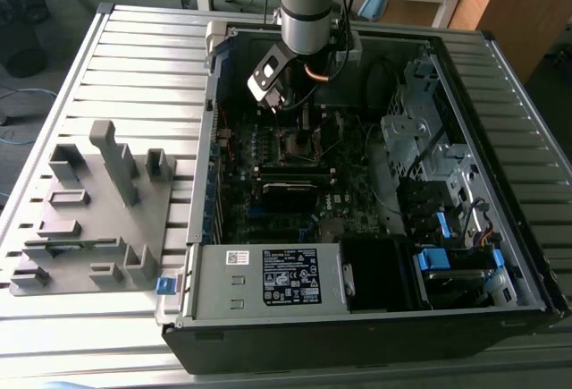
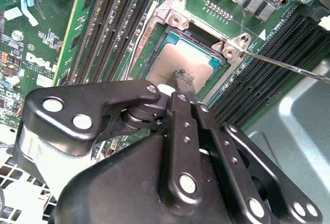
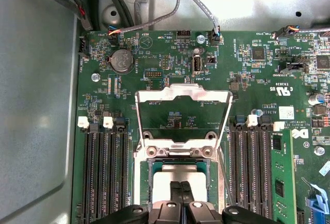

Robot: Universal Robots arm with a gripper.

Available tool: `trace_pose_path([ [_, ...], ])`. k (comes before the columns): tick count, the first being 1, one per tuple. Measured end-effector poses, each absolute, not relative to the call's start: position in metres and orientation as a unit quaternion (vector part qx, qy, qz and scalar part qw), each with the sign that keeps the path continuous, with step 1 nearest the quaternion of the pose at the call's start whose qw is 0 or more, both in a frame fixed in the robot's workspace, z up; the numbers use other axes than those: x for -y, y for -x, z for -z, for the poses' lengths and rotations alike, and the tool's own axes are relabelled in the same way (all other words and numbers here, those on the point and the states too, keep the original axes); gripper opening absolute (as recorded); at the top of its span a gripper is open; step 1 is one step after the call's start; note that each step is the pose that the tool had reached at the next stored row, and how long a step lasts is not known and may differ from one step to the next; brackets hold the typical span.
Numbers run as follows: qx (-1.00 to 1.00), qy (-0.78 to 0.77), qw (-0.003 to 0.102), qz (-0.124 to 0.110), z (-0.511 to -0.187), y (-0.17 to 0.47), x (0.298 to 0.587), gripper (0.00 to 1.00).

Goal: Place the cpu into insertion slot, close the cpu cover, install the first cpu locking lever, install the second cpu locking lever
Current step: 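Place the cpu into insertion slot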

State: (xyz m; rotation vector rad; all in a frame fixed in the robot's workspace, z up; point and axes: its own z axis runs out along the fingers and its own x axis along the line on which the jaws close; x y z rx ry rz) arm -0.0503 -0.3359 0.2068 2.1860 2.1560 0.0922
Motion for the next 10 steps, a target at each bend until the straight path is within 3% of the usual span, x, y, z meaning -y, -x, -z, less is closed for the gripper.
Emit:
trace_pose_path([
  [7, -0.701, -0.711, 0.035, -0.03, -0.2069, 0.0503, 0.3359, 0.11],
  [10, -0.702, -0.711, 0.029, -0.024, -0.2069, 0.0501, 0.3359, 0.11],
])
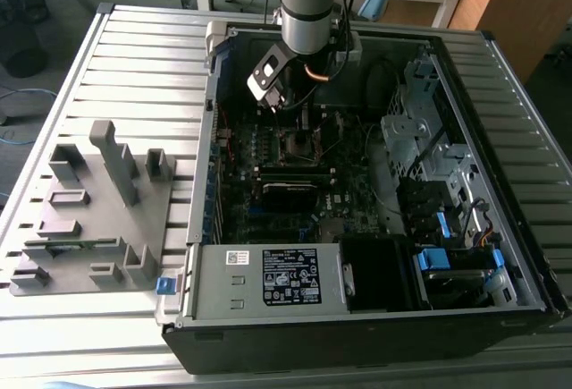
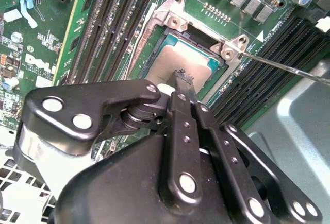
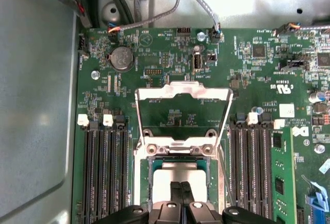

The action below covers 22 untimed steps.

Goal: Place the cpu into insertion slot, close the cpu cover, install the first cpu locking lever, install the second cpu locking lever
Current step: 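Place the cpu into insertion slot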

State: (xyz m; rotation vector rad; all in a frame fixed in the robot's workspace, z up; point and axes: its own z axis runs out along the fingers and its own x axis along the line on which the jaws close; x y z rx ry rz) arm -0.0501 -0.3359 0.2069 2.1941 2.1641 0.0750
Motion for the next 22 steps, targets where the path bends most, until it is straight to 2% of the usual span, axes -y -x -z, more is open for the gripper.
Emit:
trace_pose_path([
  [22, -0.702, -0.712, 0.026, -0.025, -0.1995, 0.0503, 0.3357, 0.11],
])
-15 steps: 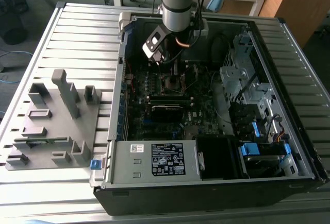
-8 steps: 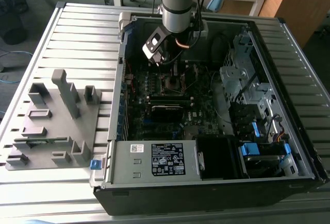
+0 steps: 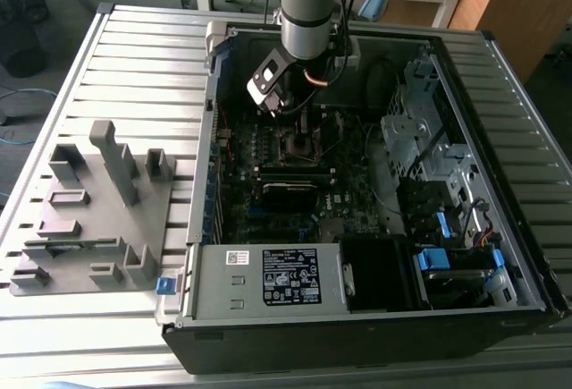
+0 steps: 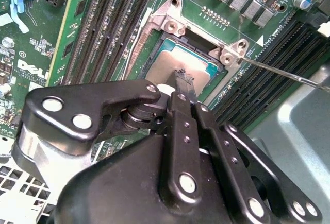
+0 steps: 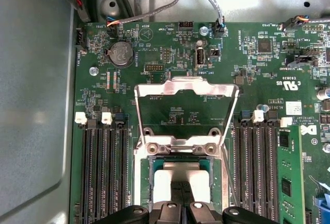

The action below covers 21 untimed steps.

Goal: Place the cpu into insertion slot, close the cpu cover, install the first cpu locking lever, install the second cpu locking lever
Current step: 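Place the cpu into insertion slot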

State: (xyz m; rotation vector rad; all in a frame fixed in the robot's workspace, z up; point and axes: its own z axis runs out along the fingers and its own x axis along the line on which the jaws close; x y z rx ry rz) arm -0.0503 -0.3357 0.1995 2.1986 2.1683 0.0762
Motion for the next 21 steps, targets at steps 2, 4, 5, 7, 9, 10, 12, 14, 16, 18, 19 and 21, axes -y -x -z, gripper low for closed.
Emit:
trace_pose_path([
  [2, -0.702, -0.712, 0.026, -0.025, -0.199, 0.05, 0.336, 0.11],
  [4, -0.702, -0.712, 0.026, -0.025, -0.199, 0.05, 0.336, 0.11],
  [5, -0.702, -0.712, 0.026, -0.025, -0.199, 0.05, 0.336, 0.11],
  [7, -0.702, -0.712, 0.026, -0.025, -0.199, 0.05, 0.336, 0.11],
  [9, -0.702, -0.712, 0.026, -0.025, -0.199, 0.05, 0.336, 0.11],
  [10, -0.702, -0.712, 0.026, -0.025, -0.199, 0.05, 0.336, 0.11],
  [12, -0.702, -0.712, 0.026, -0.026, -0.202, 0.05, 0.335, 0.11],
  [14, -0.702, -0.712, 0.026, -0.025, -0.208, 0.05, 0.336, 0.11],
  [16, -0.702, -0.712, 0.026, -0.025, -0.213, 0.05, 0.336, 0.11],
  [18, -0.702, -0.712, 0.026, -0.025, -0.218, 0.05, 0.336, 0.11],
  [19, -0.702, -0.712, 0.026, -0.025, -0.219, 0.05, 0.336, 0.11],
  [21, -0.702, -0.712, 0.026, -0.025, -0.219, 0.05, 0.336, 0.11],
])
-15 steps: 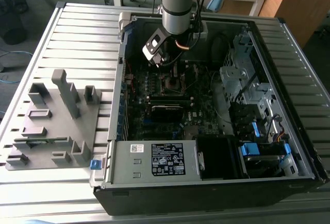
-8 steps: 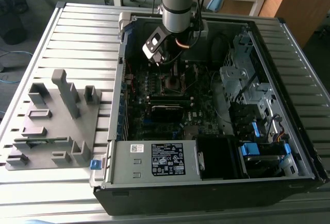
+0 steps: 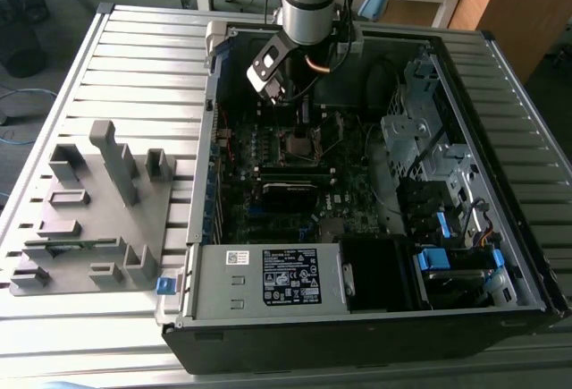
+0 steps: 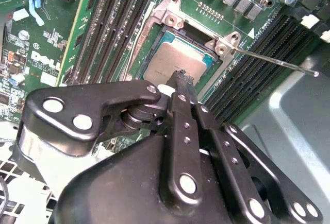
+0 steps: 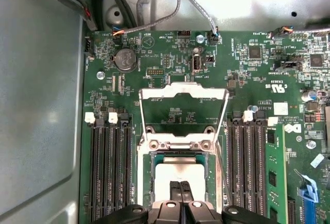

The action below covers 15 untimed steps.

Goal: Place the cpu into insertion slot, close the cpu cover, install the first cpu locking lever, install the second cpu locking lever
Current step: 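Place the cpu into insertion slot, then close the cpu cover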

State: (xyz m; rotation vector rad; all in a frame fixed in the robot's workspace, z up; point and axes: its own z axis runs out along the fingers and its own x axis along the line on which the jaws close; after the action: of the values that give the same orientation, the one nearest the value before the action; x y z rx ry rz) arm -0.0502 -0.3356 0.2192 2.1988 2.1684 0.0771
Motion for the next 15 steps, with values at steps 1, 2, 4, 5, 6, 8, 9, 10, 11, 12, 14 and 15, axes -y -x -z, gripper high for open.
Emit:
trace_pose_path([
  [1, -0.702, -0.712, 0.026, -0.025, -0.2192, 0.0502, 0.3356, 0.11],
  [2, -0.702, -0.712, 0.026, -0.025, -0.2222, 0.0503, 0.3356, 0.11],
  [4, -0.702, -0.712, 0.026, -0.025, -0.2258, 0.0502, 0.3356, 0.11],
  [5, -0.702, -0.712, 0.026, -0.025, -0.2259, 0.0502, 0.3356, 0.11],
  [6, -0.702, -0.712, 0.026, -0.025, -0.2261, 0.0503, 0.3357, 0.11],
  [8, -0.702, -0.712, 0.026, -0.025, -0.2267, 0.0503, 0.3357, 0.11],
  [9, -0.702, -0.712, 0.026, -0.025, -0.2271, 0.0503, 0.3357, 0.11],
  [10, -0.702, -0.712, 0.026, -0.025, -0.2275, 0.0503, 0.3356, 0.11],
  [11, -0.702, -0.712, 0.026, -0.025, -0.2277, 0.0502, 0.3356, 0.11],
  [12, -0.702, -0.712, 0.026, -0.025, -0.2277, 0.0502, 0.3356, 0.11],
  [14, -0.702, -0.712, 0.026, -0.025, -0.2279, 0.0502, 0.3356, 0.11],
  [15, -0.702, -0.712, 0.026, -0.025, -0.2279, 0.0502, 0.3356, 0.11],
])
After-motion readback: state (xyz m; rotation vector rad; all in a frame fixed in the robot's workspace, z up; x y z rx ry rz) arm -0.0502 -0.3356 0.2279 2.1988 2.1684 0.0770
